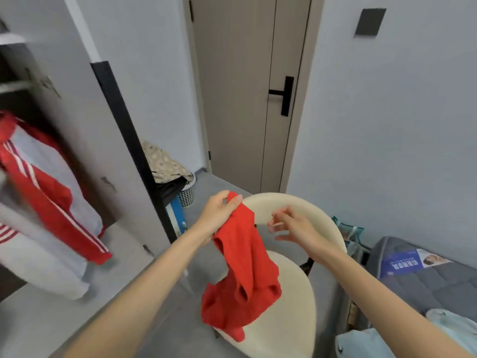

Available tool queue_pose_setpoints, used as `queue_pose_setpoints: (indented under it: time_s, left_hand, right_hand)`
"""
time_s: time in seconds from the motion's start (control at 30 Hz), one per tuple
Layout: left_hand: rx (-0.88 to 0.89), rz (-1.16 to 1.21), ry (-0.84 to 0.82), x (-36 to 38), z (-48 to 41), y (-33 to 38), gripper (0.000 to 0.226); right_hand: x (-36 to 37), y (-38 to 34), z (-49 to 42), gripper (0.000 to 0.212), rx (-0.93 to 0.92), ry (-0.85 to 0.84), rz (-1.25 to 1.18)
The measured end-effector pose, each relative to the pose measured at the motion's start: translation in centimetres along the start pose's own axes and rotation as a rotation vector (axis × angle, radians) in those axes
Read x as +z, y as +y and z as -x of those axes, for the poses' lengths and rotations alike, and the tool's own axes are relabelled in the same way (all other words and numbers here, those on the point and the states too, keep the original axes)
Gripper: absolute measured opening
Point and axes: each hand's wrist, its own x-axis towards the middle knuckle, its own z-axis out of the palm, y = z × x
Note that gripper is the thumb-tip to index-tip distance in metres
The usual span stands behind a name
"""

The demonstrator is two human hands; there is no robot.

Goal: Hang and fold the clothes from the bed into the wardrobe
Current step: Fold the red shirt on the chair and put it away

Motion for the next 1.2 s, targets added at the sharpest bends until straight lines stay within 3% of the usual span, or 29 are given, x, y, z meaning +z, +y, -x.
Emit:
queue_pose_setpoints:
  time_s: [0.1, 0.17, 0.23, 0.27, 0.33, 0.4, 0.47, 0.53, 0.57, 0.63, 0.73, 0.8, 0.87, 0.93, 1.0, 1.07, 1.1, 1.2]
  left_hand:
    - [-0.127, 0.303, 0.116, -1.9, 0.3, -0.1, 0.011]
    - [-0.173, 0.423, 0.167, -2.8, 0.4, 0.0, 0.008]
    - [-0.205, 0.495, 0.196, -3.4, 0.6, 0.0, 0.010]
    - [-0.213, 0.530, 0.199, -3.7, 0.8, 0.1, 0.011]
    - [-0.210, 0.619, 0.232, -4.4, 1.1, 0.6, 0.011]
    - [-0.180, 0.750, 0.401, -5.7, 0.9, 0.8, 0.014]
    - [-0.198, 0.951, 0.637, -7.3, 0.4, 0.4, 0.016]
    - [-0.207, 1.091, 0.785, -8.3, 0.1, -0.4, 0.015]
    - [-0.187, 1.098, 0.819, -8.5, 0.0, -0.7, 0.034]
    - [-0.127, 0.970, 0.772, -8.3, 0.1, -1.5, 0.056]
    - [-0.039, 0.321, 0.648, -6.9, 0.6, -1.7, 0.047]
    - [0.141, 0.015, 0.584, -6.3, 0.8, -1.7, 0.055]
    - [0.213, -0.196, 0.368, -5.6, 0.7, -1.5, 0.082]
    - [0.172, -0.415, 0.174, -4.4, 0.3, -1.6, 0.100]
    - [0.171, -0.449, 0.118, -3.4, -0.7, -1.7, 0.079]
    - [0.172, -0.284, 0.180, -2.4, -1.9, -1.3, 0.032]
    - [0.168, -0.203, 0.227, -2.1, -2.3, -0.9, 0.021]
    - [0.180, -0.072, 0.322, -2.3, -3.4, 0.2, 0.020]
  right_hand:
    - [1.9, -0.4, 0.3, 0.017, 0.008, -0.284, 0.215]
    - [2.8, -0.4, 0.7, 0.041, 0.009, -0.501, 0.298]
    - [4.0, 0.0, 0.8, 0.062, -0.056, -0.561, 0.410]
    - [4.5, 0.2, 0.6, 0.061, -0.138, -0.499, 0.504]
    - [5.3, 0.2, -0.3, 0.032, -0.291, -0.280, 0.664]
    - [5.2, -0.6, -1.2, 0.010, -0.311, -0.101, 0.529]
    - [4.6, -2.3, -2.0, 0.014, -0.313, 0.030, 0.316]
    - [4.3, -4.4, -2.8, 0.014, -0.388, 0.096, 0.348]
    - [4.4, -5.5, -3.2, 0.011, -0.435, 0.076, 0.399]
    - [4.9, -7.4, -3.5, 0.011, -0.522, -0.001, 0.470]
    - [5.3, -9.5, -4.3, 0.009, -0.594, -0.093, 0.485]
    - [5.3, -10.6, -5.2, 0.004, -0.608, -0.126, 0.481]
    - [5.2, -11.1, -5.8, 0.002, -0.602, -0.176, 0.490]
    - [5.0, -11.3, -6.5, 0.007, -0.565, -0.255, 0.444]
    - [4.6, -11.6, -7.4, 0.007, -0.522, -0.331, 0.361]
    - [3.8, -11.8, -8.4, 0.005, -0.465, -0.404, 0.251]
    - [3.3, -11.8, -9.0, 0.008, -0.431, -0.435, 0.194]
    - [1.7, -10.7, -10.7, 0.020, -0.301, -0.457, 0.095]
